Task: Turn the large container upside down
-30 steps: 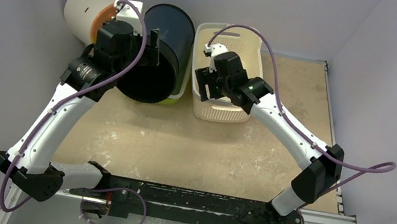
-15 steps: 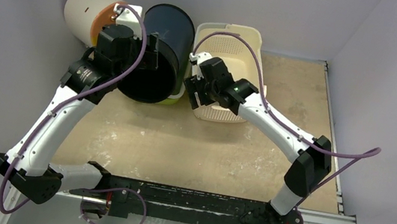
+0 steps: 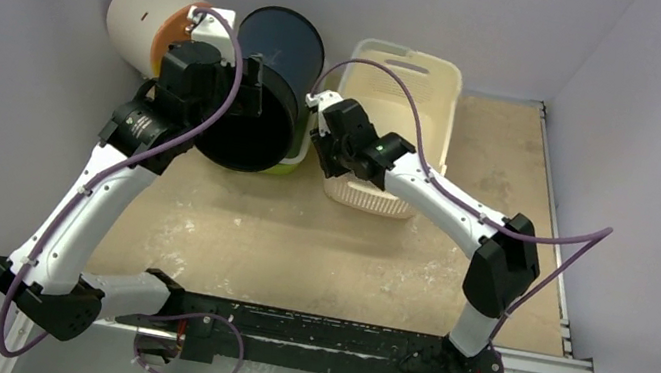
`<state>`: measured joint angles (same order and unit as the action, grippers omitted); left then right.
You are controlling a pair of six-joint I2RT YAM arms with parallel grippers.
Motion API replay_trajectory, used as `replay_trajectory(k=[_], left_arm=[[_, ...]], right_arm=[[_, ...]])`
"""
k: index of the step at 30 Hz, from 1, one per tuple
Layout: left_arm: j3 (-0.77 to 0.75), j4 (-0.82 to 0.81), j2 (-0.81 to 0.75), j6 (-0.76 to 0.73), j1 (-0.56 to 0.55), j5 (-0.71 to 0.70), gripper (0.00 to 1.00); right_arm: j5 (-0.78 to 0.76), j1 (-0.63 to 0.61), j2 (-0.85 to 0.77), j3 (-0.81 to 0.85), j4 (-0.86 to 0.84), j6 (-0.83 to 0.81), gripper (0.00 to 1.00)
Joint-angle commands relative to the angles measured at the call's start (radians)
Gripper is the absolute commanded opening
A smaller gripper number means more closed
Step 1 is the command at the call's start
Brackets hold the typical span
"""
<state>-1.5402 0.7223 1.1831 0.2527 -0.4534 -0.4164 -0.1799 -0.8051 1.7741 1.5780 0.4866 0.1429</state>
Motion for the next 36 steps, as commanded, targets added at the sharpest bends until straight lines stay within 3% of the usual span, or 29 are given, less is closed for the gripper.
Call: replay_trajectory(k=[1,3,6,15,21,27,32,36], left_arm=[[-0.016,-0.018,-0.021,0.000,0.007,-0.007,0.93],[-0.014,-0.017,-0.024,-0.004,0.006,-0.009,0.93],[-0.017,-0.013,-0.029,-0.009,0.007,-0.016,0.93],[-0.026,0.007,-0.042,-0.016,0.006,-0.033,0.93],[-0.038,0.014,-0.050,-0.008,0.007,-0.035,0.93],[-0.047,0.025,-0.057,0.006,0.006,-0.034,0.93],[-0.067,0.035,-0.059,0.016,0.007,-0.032,0.93],[-0.075,0.040,-0.061,0.023,0.006,-0.029,0.93]], right_arm=[[-0.029,-0.005,0.022,0.021,0.018,0.038,0.23],[-0.022,-0.005,0.034,0.036,0.028,0.036,0.10],[-0.018,-0.005,0.041,0.058,0.032,0.038,0.00],[0.014,0.030,-0.025,0.174,-0.010,0.043,0.00],[0.154,0.109,-0.033,0.381,0.003,0.095,0.00],[0.344,0.240,-0.087,0.475,-0.108,0.248,0.00],[0.476,0.341,-0.162,0.386,-0.323,0.353,0.00],[0.592,0.434,-0.297,0.036,-0.626,0.426,0.00]])
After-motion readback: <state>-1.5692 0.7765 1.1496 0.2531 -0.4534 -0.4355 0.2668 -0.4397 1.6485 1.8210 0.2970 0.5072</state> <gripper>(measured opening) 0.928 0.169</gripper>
